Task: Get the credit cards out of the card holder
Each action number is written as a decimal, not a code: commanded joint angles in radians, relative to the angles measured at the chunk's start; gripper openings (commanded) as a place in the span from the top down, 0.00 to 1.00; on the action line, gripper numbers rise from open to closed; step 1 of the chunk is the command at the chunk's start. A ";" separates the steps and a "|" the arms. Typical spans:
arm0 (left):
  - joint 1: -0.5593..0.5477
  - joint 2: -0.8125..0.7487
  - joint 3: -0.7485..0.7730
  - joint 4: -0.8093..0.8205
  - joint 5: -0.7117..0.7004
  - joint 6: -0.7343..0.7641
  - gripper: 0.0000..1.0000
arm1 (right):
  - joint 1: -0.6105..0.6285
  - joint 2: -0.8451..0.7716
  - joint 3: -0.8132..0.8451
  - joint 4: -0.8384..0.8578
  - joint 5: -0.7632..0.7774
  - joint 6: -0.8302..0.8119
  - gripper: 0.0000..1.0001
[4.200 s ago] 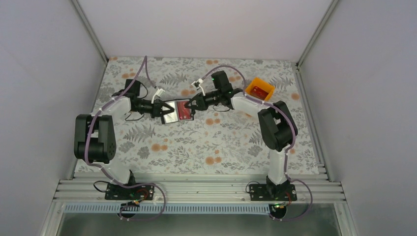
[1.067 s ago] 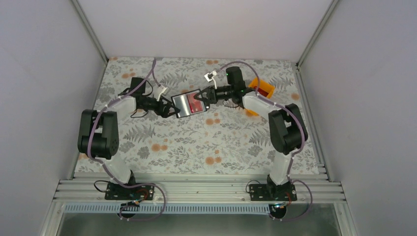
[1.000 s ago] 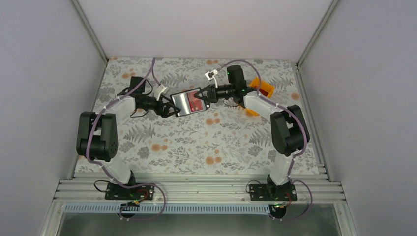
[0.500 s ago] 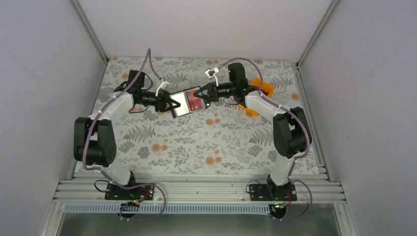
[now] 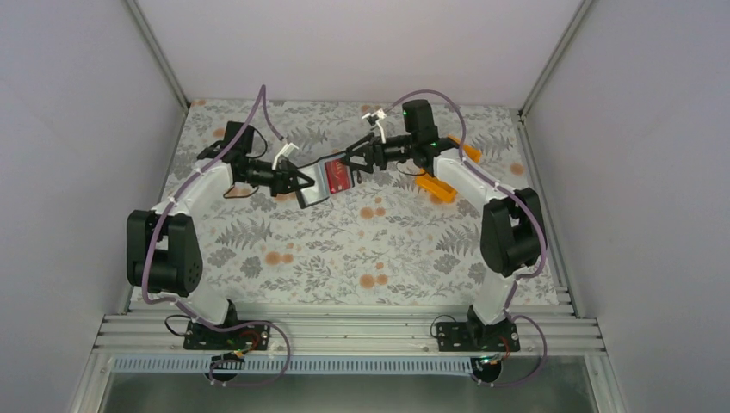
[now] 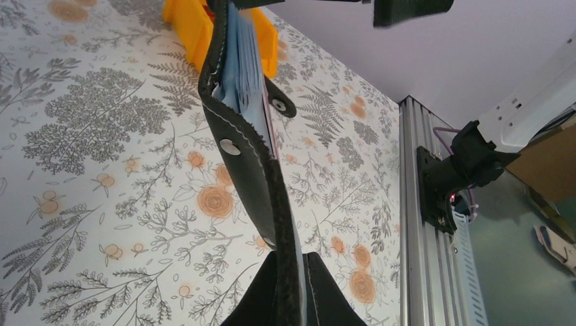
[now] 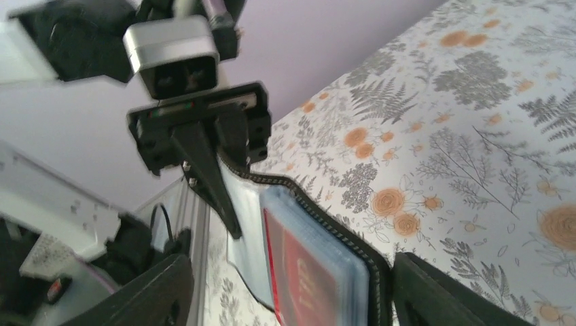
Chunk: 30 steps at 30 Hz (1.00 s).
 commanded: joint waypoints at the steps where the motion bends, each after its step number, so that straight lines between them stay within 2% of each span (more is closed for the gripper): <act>1: 0.005 -0.030 0.059 -0.110 0.026 0.161 0.98 | -0.007 -0.012 0.010 -0.146 -0.113 -0.193 0.21; 4: 0.003 -0.037 0.118 -0.260 0.055 0.341 0.98 | -0.028 -0.013 -0.017 -0.153 -0.102 -0.240 0.14; 5: 0.003 -0.040 0.136 -0.296 0.056 0.382 0.98 | -0.039 -0.005 -0.025 -0.147 -0.119 -0.243 0.08; 7: 0.000 -0.046 0.164 -0.326 0.039 0.400 0.98 | -0.060 0.014 -0.025 -0.141 -0.163 -0.246 0.01; 12: -0.024 -0.051 0.186 -0.344 0.010 0.395 0.98 | -0.048 0.039 -0.009 -0.132 -0.147 -0.257 0.01; 19: -0.096 -0.047 0.272 -0.399 -0.045 0.401 0.98 | -0.026 0.049 0.022 -0.101 -0.206 -0.310 0.01; 23: -0.136 -0.059 0.352 -0.473 -0.059 0.426 0.98 | -0.015 0.086 0.101 -0.174 -0.199 -0.325 0.01; 27: -0.157 -0.069 0.387 -0.512 -0.057 0.432 0.98 | 0.000 0.019 0.053 -0.187 -0.324 -0.410 0.01; 30: -0.168 -0.069 0.415 -0.539 -0.054 0.446 0.98 | 0.000 0.008 0.095 -0.342 -0.454 -0.579 0.03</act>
